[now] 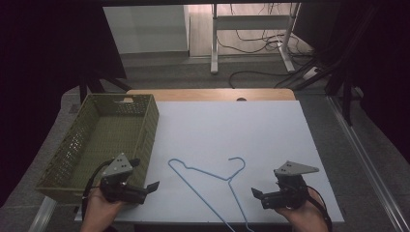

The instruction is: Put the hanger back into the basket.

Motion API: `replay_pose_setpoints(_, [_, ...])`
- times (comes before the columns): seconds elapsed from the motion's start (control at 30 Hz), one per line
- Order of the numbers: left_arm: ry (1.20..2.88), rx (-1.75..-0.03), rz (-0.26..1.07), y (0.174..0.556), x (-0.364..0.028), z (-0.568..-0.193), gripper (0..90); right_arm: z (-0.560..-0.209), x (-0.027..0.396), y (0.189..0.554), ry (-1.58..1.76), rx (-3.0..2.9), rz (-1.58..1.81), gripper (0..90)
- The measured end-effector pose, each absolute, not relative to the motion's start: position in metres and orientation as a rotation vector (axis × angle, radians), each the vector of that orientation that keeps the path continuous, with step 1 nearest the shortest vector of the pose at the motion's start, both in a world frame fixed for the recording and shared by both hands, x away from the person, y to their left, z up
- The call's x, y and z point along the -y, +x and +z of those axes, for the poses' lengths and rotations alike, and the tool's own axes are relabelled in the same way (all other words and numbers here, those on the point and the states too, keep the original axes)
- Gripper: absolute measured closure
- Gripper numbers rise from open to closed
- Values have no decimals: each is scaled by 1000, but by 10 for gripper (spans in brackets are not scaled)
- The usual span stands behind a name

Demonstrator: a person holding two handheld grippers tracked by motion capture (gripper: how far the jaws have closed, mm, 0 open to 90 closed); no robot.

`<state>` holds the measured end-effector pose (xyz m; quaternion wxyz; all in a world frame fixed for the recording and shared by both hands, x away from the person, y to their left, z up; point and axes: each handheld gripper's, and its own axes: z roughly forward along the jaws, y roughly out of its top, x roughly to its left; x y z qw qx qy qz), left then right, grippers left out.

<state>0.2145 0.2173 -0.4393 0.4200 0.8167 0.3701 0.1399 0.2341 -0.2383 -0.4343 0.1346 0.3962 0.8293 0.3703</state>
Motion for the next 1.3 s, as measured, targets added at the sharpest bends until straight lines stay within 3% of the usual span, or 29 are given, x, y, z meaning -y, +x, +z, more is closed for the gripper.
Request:
replay_pose_setpoints(0.53, [2083,-826,336,227,-177,-442,3,-444,212,249,1128,-2464,1058,162])
replay_pose_setpoints(0.73, [2095,-796,311,233,-166,-447,6,-453,196,254,1092,-2500,1024,295])
replay_pose_setpoints(1.3, [2124,-756,265,255,-142,-470,10,-489,169,269,1074,-2608,921,566])
